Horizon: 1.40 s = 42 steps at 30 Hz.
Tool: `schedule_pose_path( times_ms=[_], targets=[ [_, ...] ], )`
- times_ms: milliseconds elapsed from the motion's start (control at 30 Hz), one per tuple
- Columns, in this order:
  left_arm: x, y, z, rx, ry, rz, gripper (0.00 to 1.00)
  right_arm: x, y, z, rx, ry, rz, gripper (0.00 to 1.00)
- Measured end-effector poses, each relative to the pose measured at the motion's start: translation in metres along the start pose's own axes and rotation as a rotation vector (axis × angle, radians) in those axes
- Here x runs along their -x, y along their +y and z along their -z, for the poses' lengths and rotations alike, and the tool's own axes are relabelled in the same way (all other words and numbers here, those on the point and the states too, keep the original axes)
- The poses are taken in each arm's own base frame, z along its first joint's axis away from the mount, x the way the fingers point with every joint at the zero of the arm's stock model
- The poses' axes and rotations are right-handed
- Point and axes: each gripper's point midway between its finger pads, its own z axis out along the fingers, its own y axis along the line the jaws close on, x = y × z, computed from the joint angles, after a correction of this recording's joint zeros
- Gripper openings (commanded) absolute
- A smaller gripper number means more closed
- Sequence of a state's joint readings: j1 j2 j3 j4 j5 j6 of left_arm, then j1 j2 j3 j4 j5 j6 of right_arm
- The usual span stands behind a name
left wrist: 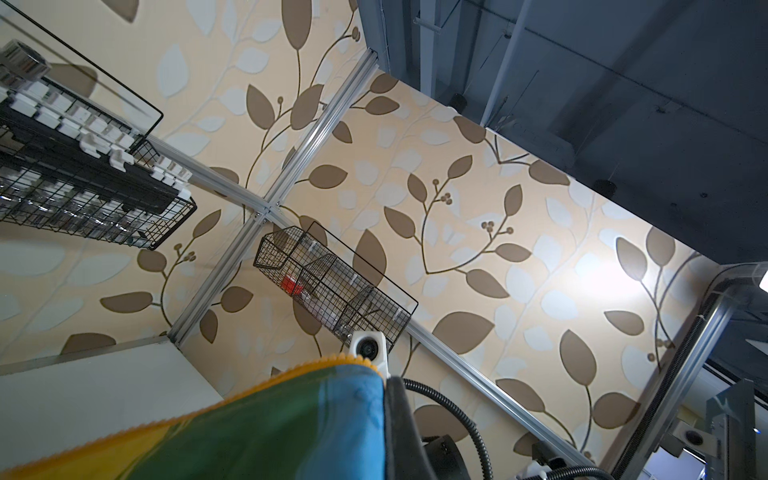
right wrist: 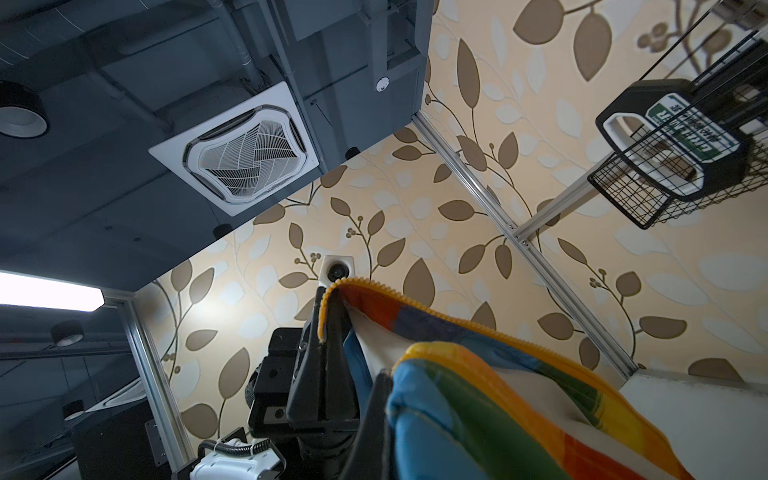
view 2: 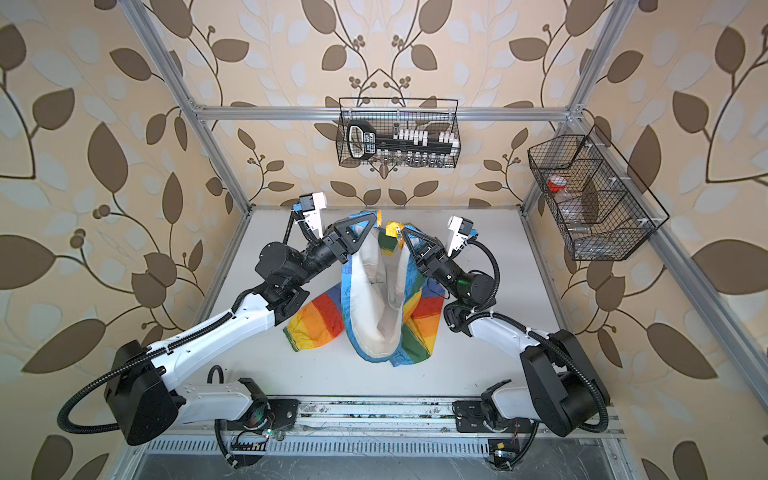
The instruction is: Zip up the jacket
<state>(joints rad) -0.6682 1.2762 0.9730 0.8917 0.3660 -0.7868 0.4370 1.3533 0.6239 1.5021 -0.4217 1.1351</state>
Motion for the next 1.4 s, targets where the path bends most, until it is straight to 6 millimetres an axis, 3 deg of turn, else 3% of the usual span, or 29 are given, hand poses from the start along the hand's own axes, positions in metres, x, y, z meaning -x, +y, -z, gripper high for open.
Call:
schedule_pose_path(
  times_ms=[400, 1400],
  targets=[
    [-0.025, 0.036, -0.010, 0.056, 0.038, 0.066, 0.00, -0.004, 0.002, -0.002, -0.002, 0.007, 0.011, 0.00],
    [-0.022, 0.033, -0.012, 0.045, 0.006, 0.083, 0.00, -0.008, 0.003, -0.005, -0.015, -0.020, 0.008, 0.00]
  ],
)
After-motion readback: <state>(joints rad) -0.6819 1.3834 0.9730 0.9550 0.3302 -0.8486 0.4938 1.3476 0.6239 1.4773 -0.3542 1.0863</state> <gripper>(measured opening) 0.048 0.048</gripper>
